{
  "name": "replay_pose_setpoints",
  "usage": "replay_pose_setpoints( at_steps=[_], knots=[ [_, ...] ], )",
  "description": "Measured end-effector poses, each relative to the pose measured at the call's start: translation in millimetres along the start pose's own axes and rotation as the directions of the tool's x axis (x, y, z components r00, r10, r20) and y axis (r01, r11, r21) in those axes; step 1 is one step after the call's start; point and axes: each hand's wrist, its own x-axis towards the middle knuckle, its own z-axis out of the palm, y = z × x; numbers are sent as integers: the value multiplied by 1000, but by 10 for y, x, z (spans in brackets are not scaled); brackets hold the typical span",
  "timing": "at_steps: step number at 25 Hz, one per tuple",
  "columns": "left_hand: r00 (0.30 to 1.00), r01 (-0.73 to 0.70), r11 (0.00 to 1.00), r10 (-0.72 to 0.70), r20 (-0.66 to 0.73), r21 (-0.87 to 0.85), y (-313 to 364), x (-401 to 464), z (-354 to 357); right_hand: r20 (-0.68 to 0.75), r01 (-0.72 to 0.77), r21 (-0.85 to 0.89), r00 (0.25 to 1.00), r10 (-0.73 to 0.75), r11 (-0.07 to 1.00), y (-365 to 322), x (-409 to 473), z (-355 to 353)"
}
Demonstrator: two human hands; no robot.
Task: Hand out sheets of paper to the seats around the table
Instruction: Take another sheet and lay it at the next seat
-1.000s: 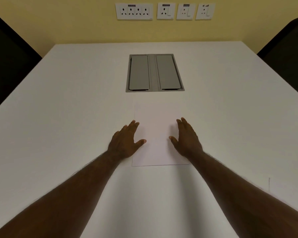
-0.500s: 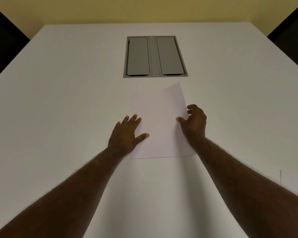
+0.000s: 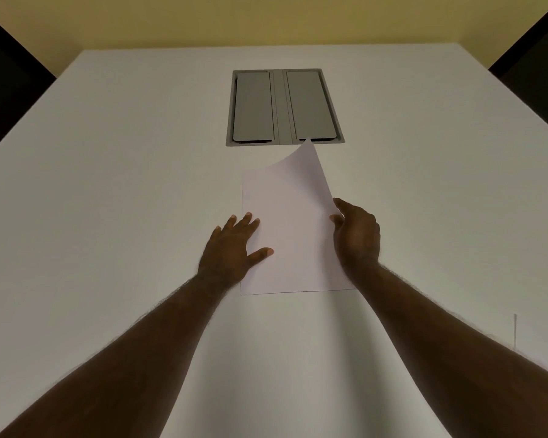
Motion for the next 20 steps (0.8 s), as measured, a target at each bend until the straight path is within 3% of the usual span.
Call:
replay_pose_setpoints(
  at_steps=[5,11,14,17,20],
  knots=[
    [1000,7,1000,-7,9,-5,3,-17,-3,-77,165,-150,981,-178,975,-9,4,-33],
    [999,4,1000,-5,34,22,26,-24,-35,-26,-41,288,998,51,957,-62,14,-148],
    [987,95,961,-126,-103,-260,86,-46,-159,34,-116,491,993,114,863,-118,-24,-247],
    [931,140,798,-307,-195,-587,159,-34,-393,99,-171,665,985,142,727,-196,-87,-348],
    [880,131,714,-404,-251,-688,211,-81,-701,102,-184,754,981,164,631,-353,-177,-472]
  ],
)
